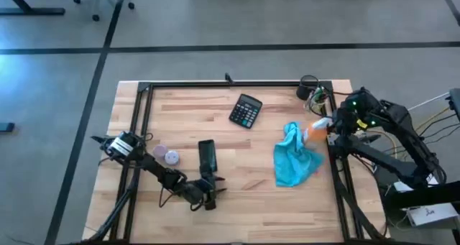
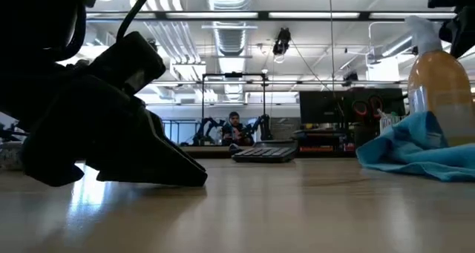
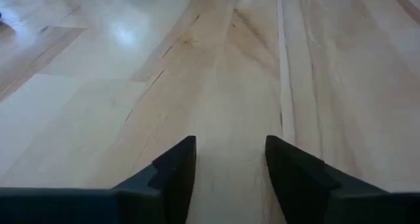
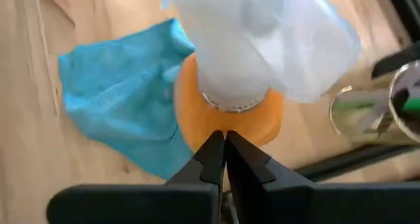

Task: Apply microfiber cloth
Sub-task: Spray the front and back of the cellphone using the spray bottle

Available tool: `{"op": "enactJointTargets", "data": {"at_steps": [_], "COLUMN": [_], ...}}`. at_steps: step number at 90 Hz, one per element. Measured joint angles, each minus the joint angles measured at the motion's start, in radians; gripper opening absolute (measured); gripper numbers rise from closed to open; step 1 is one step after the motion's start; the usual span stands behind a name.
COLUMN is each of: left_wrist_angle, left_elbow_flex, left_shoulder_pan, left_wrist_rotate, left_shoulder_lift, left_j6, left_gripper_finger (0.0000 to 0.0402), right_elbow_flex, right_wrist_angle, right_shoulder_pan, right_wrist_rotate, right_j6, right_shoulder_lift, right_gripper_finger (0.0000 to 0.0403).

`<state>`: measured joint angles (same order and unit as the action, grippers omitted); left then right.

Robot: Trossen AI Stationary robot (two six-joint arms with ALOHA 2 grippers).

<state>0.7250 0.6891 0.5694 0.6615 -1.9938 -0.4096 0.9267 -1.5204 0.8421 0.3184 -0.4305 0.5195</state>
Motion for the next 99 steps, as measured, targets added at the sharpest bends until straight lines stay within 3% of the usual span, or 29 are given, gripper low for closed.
{"op": "enactJointTargets", "data": {"at_steps": [21, 32, 46, 70, 83, 99], "left_wrist_angle": [0.0, -0.002, -0.002, -0.002, -0.002, -0.002], "left_elbow_flex": [0.0, 0.003, 0.003, 0.004, 0.004, 0.004], "left_shoulder_pan": [0.0, 0.0, 0.0, 0.0, 0.0, 0.0], "left_wrist_rotate": [0.001, 0.002, 0.001, -0.001, 0.0, 0.0], "left_shoulder_lift": [0.0, 0.0, 0.0, 0.0, 0.0, 0.0], "left_j6": [0.0, 0.0, -0.001, -0.009, -0.011, -0.011], "left_gripper_finger": [0.0182, 0.0182, 0.0176, 0.0167, 0.017, 0.0179], "right_elbow_flex": [0.106, 0.193, 0.277, 0.282, 0.281, 0.251], "right_wrist_angle": [-0.053, -0.048, -0.048, -0.015, 0.003, 0.014], "right_shoulder_pan": [0.0, 0.0, 0.0, 0.0, 0.0, 0.0], "right_wrist_rotate": [-0.106, -0.112, -0.113, -0.109, -0.11, -0.074], "right_j6": [0.03, -0.008, -0.039, -0.058, -0.052, -0.055], "right_shoulder_lift": [0.048, 0.066, 0.083, 0.099, 0.107, 0.112], "right_gripper_finger": [0.0, 0.001, 0.0072, 0.0196, 0.0229, 0.0242]}}
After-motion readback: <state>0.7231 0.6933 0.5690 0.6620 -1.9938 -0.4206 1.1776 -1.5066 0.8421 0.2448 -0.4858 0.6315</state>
